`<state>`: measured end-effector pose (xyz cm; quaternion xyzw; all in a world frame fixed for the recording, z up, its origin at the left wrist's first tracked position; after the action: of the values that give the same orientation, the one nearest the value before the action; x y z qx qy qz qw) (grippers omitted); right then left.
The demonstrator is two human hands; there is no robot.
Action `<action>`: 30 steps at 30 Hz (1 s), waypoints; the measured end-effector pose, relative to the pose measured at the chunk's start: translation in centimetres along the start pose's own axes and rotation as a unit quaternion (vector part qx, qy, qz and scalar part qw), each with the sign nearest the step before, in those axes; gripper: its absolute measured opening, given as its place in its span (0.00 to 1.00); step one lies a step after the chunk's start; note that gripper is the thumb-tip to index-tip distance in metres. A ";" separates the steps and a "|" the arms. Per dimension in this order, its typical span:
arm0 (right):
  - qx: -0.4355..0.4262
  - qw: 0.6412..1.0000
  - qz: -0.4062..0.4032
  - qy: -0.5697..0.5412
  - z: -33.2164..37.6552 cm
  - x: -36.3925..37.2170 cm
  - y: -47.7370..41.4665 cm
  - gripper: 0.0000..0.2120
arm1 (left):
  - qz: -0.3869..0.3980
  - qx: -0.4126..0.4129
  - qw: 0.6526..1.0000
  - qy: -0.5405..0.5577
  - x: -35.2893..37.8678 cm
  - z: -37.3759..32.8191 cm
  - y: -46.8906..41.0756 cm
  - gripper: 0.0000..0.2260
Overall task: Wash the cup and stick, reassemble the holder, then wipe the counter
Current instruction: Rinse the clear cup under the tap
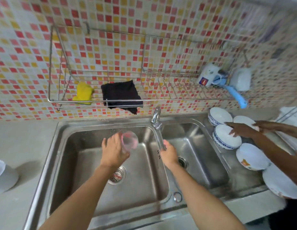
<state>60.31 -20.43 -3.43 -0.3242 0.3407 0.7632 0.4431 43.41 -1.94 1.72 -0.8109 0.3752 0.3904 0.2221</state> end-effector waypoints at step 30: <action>-0.221 0.956 0.153 0.117 5.7 3.8 -14.4 0.15 | -0.018 -0.092 0.957 0.275 6.1 -6.3 -6.5 0.33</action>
<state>70.65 -8.71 -6.59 -0.4447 0.2587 0.8349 0.1956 53.92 -4.67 1.00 -0.9103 0.3698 0.1812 0.0413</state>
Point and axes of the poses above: each hand's wrist, its own y-axis away from the middle knuckle, its own x-axis out of the palm, z = x × y, the point moved 7 cm from there along -y, towards the middle knuckle, and after that the axes turned 11 degrees about y, right-handed, at the moved point
